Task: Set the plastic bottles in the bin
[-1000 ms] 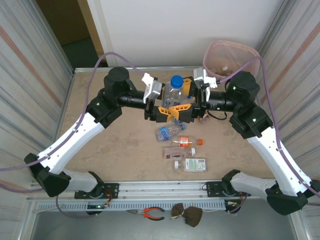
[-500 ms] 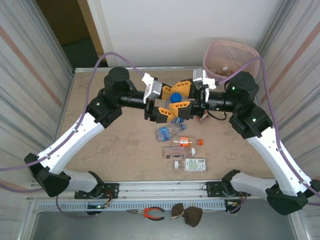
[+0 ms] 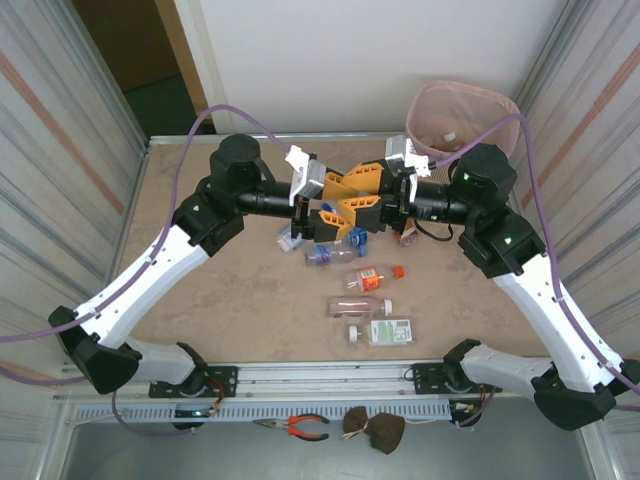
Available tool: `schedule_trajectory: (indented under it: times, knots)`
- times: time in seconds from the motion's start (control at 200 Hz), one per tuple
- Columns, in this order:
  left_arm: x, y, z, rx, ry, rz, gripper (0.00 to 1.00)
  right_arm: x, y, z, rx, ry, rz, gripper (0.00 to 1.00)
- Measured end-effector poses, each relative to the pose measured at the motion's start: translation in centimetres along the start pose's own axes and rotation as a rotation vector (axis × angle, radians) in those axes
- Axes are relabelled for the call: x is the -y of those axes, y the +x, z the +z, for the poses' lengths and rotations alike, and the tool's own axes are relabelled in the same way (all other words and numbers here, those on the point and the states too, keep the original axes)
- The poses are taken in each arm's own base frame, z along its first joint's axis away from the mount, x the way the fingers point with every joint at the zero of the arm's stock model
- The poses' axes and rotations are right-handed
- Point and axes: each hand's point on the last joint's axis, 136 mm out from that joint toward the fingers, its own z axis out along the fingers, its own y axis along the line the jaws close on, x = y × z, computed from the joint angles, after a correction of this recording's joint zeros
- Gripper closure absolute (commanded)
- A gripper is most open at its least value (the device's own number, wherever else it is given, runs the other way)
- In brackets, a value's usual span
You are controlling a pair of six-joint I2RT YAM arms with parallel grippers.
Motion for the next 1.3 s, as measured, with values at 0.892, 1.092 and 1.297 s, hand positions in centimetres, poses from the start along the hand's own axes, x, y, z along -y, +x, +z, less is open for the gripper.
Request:
schedule_trajectory:
  times: [0.892, 1.092, 1.297]
  knots:
    - [-22.4, 25.8, -15.1, -0.587, -0.978, -0.733, 0.26, 3.3, 1.6, -1.4, -0.049, 0.172, 0.049, 0.48]
    - [-25.5, 29.7, -15.3, -0.619, -1.189, -0.864, 0.27, 3.6, 1.9, -1.5, -0.058, 0.191, 0.055, 0.47]
    - [-27.8, 32.8, -14.5, -0.618, -1.489, -1.047, 0.22, 3.5, 1.8, -1.7, -0.06, 0.194, 0.044, 0.46]
